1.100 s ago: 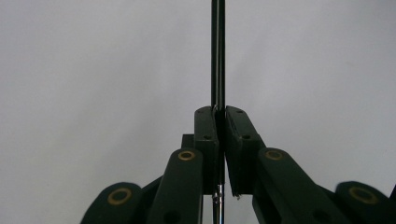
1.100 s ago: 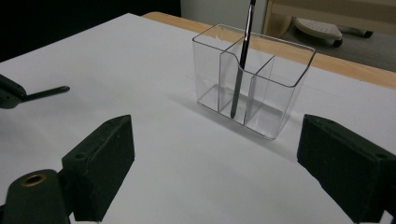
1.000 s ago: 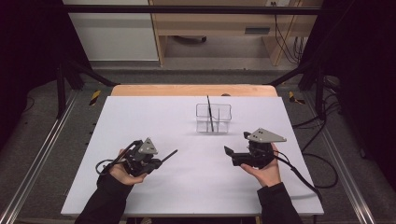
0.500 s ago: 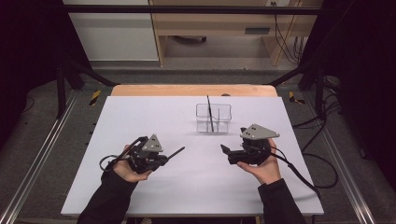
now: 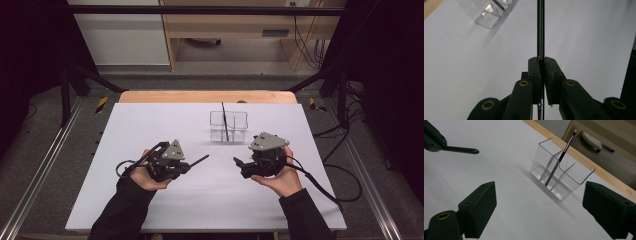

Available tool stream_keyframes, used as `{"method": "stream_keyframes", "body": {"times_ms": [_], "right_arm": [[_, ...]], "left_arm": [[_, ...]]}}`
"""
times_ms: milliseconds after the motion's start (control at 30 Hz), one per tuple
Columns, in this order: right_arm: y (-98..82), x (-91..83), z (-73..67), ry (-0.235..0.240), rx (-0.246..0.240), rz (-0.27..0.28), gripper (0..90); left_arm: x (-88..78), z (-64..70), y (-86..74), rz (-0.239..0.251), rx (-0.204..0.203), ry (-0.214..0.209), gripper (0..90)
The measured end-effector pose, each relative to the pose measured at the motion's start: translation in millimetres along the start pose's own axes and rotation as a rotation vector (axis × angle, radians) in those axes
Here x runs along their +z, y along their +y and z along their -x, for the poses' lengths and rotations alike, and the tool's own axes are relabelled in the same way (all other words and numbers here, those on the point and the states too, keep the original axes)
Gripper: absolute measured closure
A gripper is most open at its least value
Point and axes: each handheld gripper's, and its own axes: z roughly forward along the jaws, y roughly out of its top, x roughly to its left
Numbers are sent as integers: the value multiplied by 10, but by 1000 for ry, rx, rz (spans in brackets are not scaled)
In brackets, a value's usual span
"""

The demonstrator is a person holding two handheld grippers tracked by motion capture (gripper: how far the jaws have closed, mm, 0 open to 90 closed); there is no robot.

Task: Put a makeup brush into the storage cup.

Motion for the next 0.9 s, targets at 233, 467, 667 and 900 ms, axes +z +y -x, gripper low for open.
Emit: {"method": "stream_keyframes", "body": {"times_ms": [233, 467, 667, 900], "right_arm": [[46, -10, -100, 15, -70, -37, 126], [64, 17, -184, 30, -109, -65, 127], [102, 62, -252, 42, -148, -89, 133], [155, 109, -331, 47, -200, -119, 137]], "left_arm": [[15, 12, 57, -4, 36, -29, 833], [26, 17, 75, -6, 52, -54, 833], [35, 37, 118, -2, 66, -62, 833], [44, 69, 184, -6, 87, -66, 833]]}}
